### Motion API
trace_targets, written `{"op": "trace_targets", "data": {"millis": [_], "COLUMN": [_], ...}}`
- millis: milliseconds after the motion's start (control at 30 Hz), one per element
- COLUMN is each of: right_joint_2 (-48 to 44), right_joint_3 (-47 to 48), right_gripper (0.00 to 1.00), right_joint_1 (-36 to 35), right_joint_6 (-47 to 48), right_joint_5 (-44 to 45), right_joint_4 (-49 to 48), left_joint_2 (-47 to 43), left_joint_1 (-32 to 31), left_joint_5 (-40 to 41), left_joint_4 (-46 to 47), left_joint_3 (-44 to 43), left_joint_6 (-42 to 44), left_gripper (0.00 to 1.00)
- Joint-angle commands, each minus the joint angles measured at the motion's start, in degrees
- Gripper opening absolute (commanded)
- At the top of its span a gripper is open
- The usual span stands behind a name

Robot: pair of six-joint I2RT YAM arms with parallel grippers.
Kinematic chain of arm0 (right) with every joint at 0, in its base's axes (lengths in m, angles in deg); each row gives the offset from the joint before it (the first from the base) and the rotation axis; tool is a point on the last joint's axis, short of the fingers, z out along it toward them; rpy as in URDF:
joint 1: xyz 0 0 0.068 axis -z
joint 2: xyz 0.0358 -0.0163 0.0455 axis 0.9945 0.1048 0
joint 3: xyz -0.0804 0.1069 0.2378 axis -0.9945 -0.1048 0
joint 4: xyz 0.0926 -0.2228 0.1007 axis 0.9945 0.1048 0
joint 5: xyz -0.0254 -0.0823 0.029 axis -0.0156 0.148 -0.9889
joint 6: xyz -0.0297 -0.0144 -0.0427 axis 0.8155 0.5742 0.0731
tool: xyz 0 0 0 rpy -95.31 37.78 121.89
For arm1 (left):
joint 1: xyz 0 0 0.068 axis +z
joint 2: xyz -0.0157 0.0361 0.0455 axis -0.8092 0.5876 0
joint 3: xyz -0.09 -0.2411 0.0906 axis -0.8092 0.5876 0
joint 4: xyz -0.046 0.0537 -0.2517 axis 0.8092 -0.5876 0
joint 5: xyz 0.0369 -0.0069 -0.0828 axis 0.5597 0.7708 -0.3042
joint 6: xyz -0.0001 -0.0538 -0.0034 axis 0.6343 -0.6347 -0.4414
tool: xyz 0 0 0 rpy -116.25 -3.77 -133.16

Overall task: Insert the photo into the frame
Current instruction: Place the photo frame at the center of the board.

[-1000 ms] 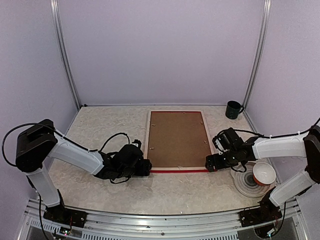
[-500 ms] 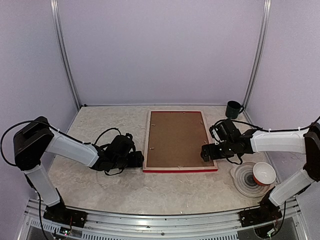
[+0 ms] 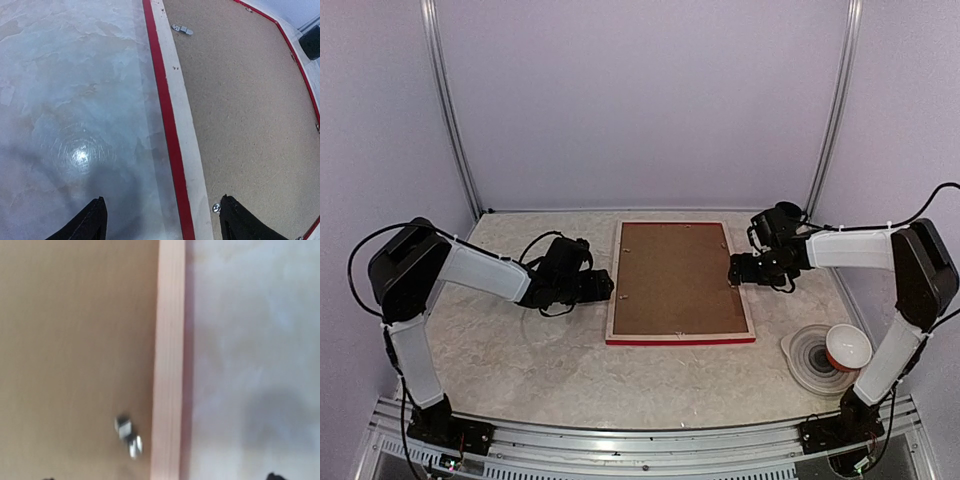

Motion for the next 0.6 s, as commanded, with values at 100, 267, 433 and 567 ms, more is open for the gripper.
{"op": "trace_targets", "data": {"millis": [100, 267, 433, 567], "right_joint_2": [7.8, 14.1, 17.7, 18.7], "right_joint_3": [8.3, 14.1, 17.4, 18.2], "right_gripper": [0.86, 0.8, 0.78, 0.69], "right_joint_1": [4.2, 5.2, 5.3, 5.3], "right_joint_6": [1.4, 2.2, 2.9, 3.7], "right_joint_5": [-4.3, -5.5, -5.2, -5.6], "right_joint_4": [-3.0, -2.4, -2.4, -3.4], "left_joint_2": [6.4, 11.2, 14.8, 15.8], "left_joint_1": [2.4, 3.2, 3.4, 3.5], "left_joint_5": [-4.6, -5.3, -3.8, -3.5], "left_joint_4": [0.0, -2.0, -4.3, -4.9], "left_joint_3": [-9.9, -15.6, -19.9, -20.5], "left_joint_6": [2.8, 2.9, 3.4, 3.6], "left_gripper": [0.79, 0.82, 0.82, 0.81]}}
